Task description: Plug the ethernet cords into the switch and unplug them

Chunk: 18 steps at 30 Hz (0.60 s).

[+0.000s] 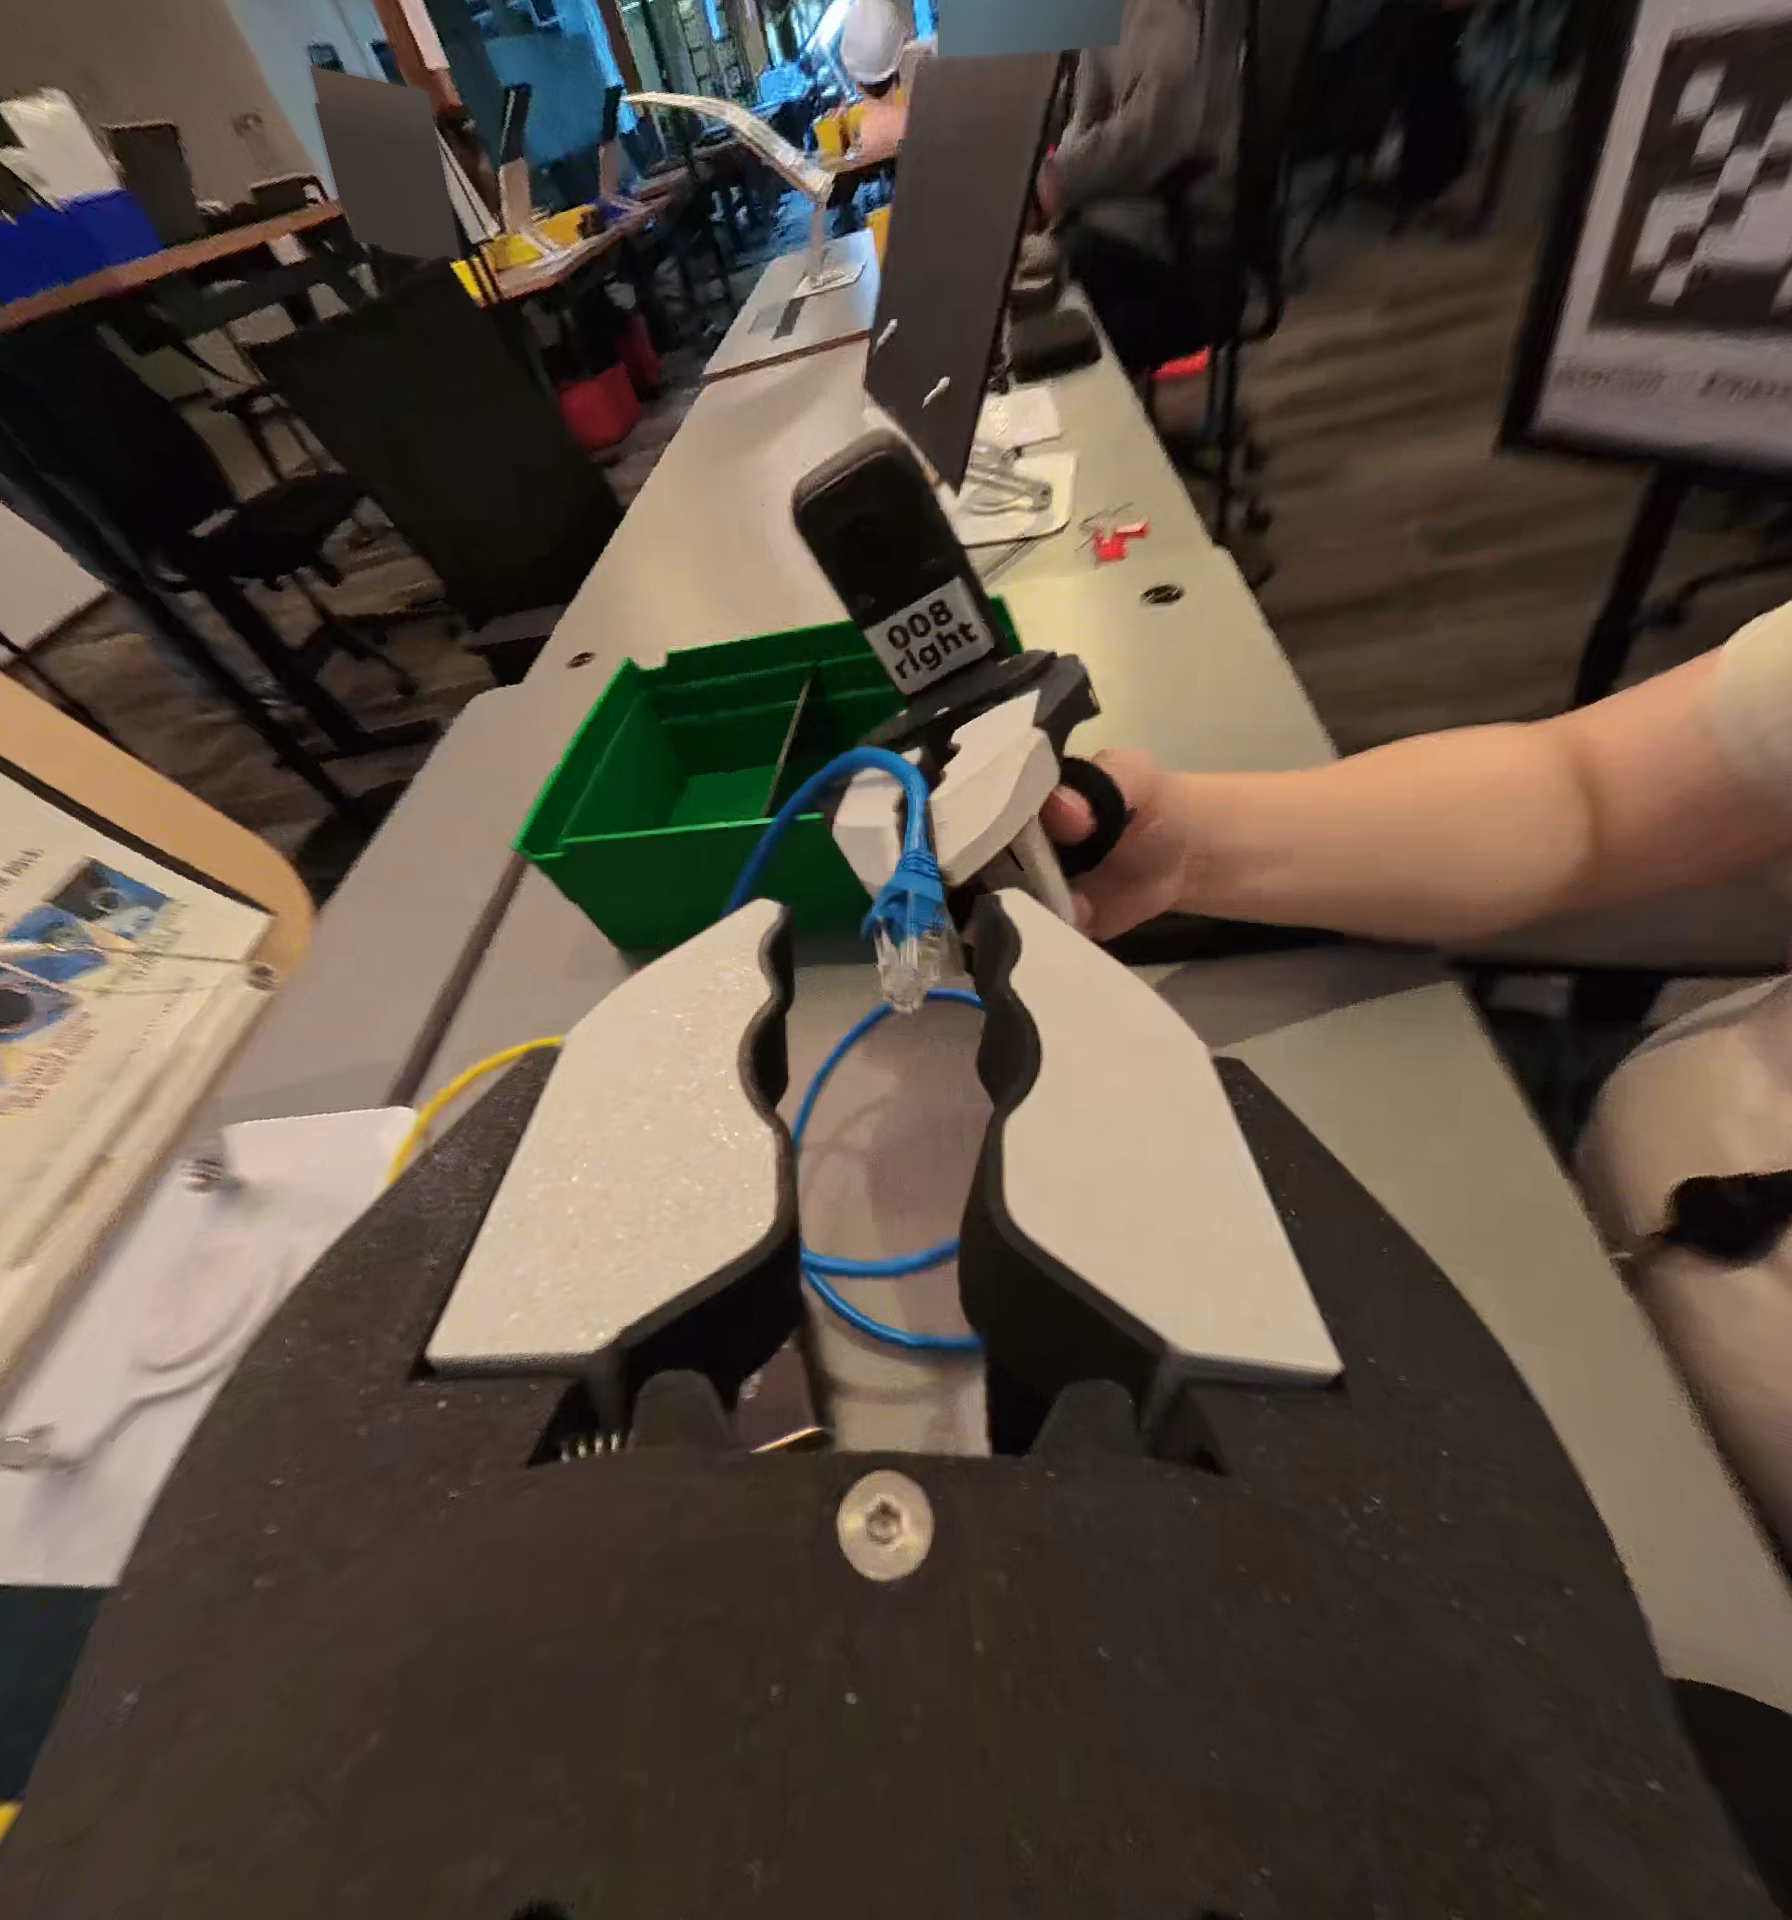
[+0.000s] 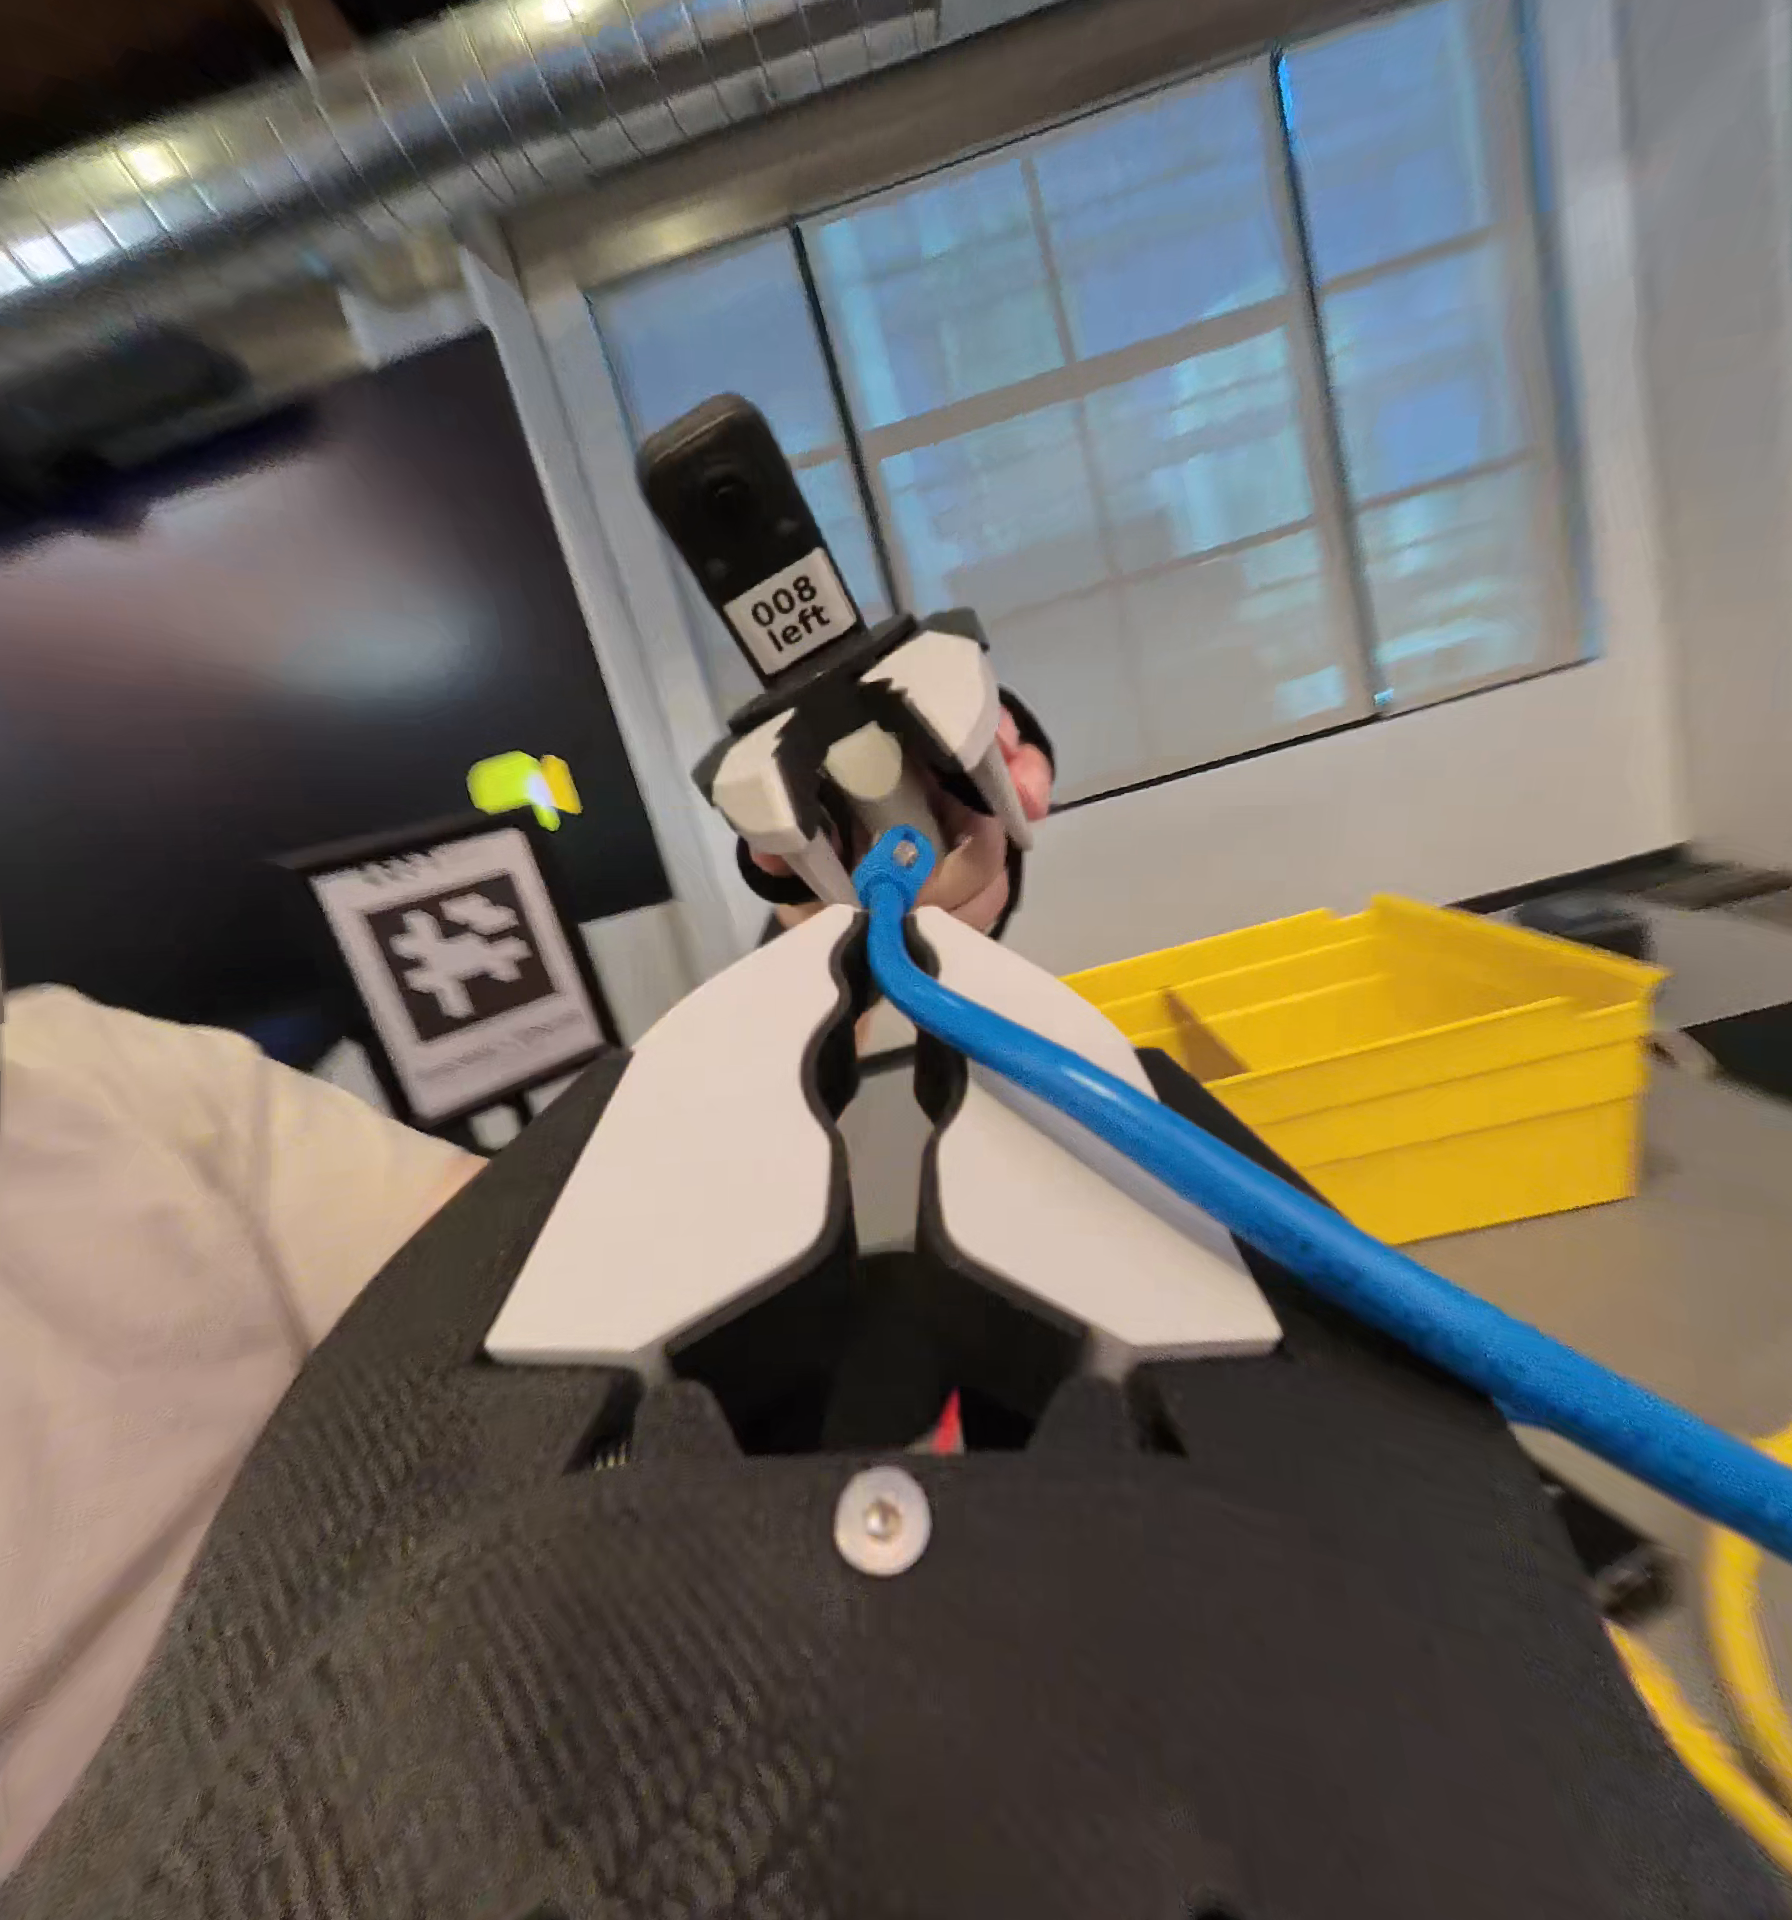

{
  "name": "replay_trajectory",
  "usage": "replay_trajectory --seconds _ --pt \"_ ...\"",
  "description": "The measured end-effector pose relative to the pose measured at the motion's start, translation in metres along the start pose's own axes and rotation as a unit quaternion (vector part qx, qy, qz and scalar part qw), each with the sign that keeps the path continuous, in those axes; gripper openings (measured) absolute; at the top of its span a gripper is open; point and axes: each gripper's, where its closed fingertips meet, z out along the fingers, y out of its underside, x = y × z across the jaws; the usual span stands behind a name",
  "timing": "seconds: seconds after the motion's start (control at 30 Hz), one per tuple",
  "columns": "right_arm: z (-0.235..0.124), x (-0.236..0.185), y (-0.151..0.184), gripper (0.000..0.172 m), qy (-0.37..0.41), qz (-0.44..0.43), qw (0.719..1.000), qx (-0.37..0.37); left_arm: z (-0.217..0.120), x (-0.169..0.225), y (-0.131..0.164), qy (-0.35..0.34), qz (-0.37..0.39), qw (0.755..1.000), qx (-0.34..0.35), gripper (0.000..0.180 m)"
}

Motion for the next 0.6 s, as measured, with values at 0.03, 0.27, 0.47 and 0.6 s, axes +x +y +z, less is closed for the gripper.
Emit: replay_trajectory --seconds 0.03,0.27,0.47,0.6 --pt "-0.002 0.0 0.0 0.006 0.013 -0.035 0.999 -0.004 -0.001 -0.001 0.003 0.011 -0.023 1.0 0.002 0.03" --pt "-0.006 -0.005 0.0 0.006 0.047 -0.165 0.985 -0.016 0.011 0.005 0.017 0.092 -0.132 0.987 -0.012 0.036" --pt "-0.008 -0.008 0.0 0.006 0.061 -0.229 0.971 -0.023 0.014 0.012 0.019 0.146 -0.162 0.976 -0.009 0.012" --pt "-0.009 -0.008 0.004 0.006 0.079 -0.279 0.956 -0.042 0.013 0.011 0.016 0.152 -0.171 0.973 0.005 0.022"
